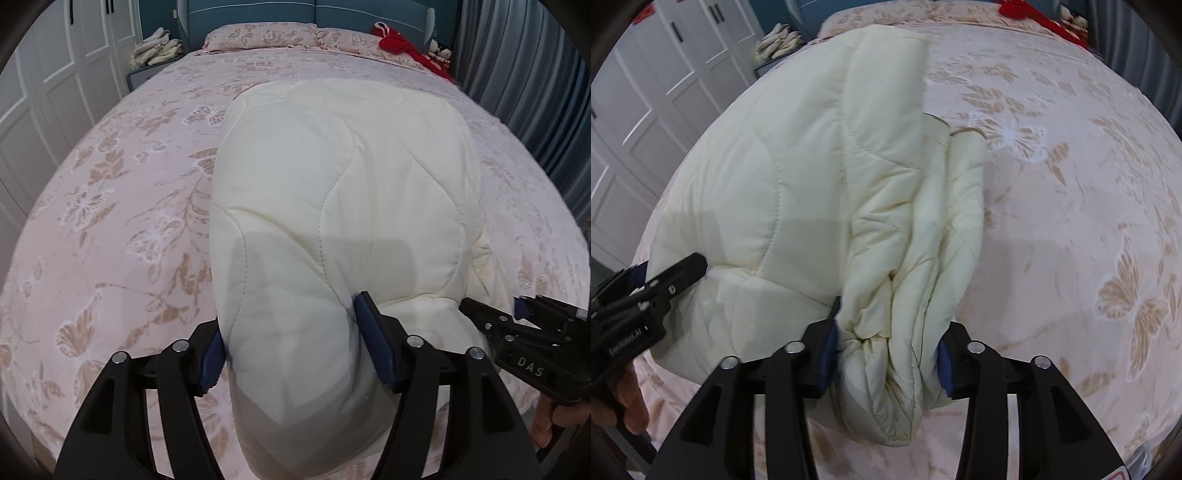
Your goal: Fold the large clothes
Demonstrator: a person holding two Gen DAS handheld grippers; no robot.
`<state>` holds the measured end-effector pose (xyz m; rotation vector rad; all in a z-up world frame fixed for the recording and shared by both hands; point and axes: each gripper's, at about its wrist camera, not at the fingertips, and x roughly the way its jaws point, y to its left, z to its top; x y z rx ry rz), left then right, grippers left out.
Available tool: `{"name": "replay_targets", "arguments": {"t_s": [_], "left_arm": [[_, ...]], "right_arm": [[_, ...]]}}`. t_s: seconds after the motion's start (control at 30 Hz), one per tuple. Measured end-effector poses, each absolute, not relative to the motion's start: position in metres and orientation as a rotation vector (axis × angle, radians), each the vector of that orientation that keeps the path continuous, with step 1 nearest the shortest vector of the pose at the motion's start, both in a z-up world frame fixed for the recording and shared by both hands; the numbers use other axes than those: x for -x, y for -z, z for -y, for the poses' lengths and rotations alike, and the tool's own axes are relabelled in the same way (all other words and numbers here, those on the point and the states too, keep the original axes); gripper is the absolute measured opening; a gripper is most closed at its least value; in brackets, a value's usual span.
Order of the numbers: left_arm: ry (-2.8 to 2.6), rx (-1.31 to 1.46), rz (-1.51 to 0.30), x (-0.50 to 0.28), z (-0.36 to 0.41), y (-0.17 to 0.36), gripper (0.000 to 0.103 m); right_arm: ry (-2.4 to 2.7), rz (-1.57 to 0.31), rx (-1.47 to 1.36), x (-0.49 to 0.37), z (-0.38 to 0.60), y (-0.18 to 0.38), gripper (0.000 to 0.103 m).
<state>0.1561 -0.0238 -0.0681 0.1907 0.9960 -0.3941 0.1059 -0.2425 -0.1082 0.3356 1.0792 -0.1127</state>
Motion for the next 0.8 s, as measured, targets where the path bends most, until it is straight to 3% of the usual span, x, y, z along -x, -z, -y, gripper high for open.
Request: {"name": "replay_targets", "arguments": {"t_s": [0.1, 0.33, 0.47, 0.67, 0.8], "left_arm": [[0.333, -0.246, -0.983, -0.15, 0.029, 0.062, 0.073], [0.246, -0.375, -0.92, -0.124, 0.03, 0.037, 0.074], [0.234, -0.335, -0.955, -0.122, 0.024, 0.033, 0.074], [0.21, -0.328, -0.982, -0.121, 0.025, 0.035, 0.074], [0.204, -0.315, -0.998, -0.121, 0.026, 0.037, 0.074]], "right_arm": [[0.121, -1.078, -0.382, -0.099, 0.249, 0.1, 0.05], [0.17, -1.023, -0.322, -0.072, 0.248, 0.06, 0.049], [0.174, -0.972, -0.292, -0.065, 0.241, 0.032, 0.018], [0.141, -1.005, -0.256, -0.081, 0.236, 0.03, 0.01], [0.14, -1.069, -0.244, -0.087, 0.231, 0.047, 0.01]]}}
